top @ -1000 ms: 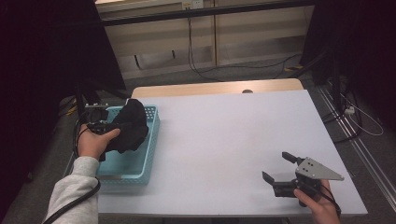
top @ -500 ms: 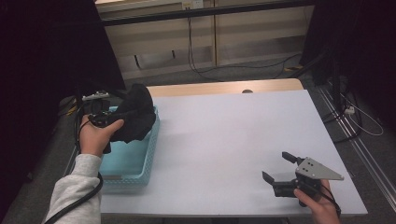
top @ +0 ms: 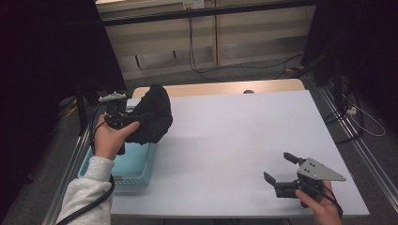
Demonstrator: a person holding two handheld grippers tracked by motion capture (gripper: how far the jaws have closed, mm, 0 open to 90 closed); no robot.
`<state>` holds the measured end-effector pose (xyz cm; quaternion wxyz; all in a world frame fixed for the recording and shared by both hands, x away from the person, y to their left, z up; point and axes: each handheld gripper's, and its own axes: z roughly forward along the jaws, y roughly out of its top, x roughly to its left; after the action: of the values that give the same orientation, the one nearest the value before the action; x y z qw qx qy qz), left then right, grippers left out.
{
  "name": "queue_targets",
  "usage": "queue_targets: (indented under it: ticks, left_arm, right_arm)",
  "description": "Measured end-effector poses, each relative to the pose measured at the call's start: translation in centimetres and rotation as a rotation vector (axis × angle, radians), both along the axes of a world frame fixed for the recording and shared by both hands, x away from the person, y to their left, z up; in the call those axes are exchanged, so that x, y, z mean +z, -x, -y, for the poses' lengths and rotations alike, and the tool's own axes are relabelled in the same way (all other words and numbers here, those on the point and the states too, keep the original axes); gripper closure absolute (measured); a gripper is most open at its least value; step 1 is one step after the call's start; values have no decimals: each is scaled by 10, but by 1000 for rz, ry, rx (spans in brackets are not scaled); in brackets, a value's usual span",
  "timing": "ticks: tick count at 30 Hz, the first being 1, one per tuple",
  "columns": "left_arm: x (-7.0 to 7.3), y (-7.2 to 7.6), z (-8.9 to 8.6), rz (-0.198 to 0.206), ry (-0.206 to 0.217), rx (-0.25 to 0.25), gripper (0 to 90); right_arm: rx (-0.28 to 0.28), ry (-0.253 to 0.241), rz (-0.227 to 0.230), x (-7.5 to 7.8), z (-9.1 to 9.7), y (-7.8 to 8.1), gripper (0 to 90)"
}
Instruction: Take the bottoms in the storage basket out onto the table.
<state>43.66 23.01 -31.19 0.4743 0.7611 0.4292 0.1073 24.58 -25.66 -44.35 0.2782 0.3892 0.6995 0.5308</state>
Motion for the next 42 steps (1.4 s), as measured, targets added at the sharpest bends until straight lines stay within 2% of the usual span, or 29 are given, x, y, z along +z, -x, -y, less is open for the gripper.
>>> queue_targets:
  ticks: [6,14,24,29,42]
  left_arm:
    - [-3,4,15,-7,-16,-46,644]
    - [-9,10,35,-19,-4,-89,642]
    - [-17,18,58,-20,-21,-141,640]
    - [-24,21,68,-40,-12,-160,640]
    - [-39,26,86,-46,-12,-183,638]
  right_arm:
    - [-2,2,1,0,0,0,29]
    - [-8,1,6,1,1,-2,28]
    - [-24,-6,15,2,1,-3,26]
    - [-23,-5,17,2,2,-3,25]
    - [-17,-10,16,2,0,-3,22]
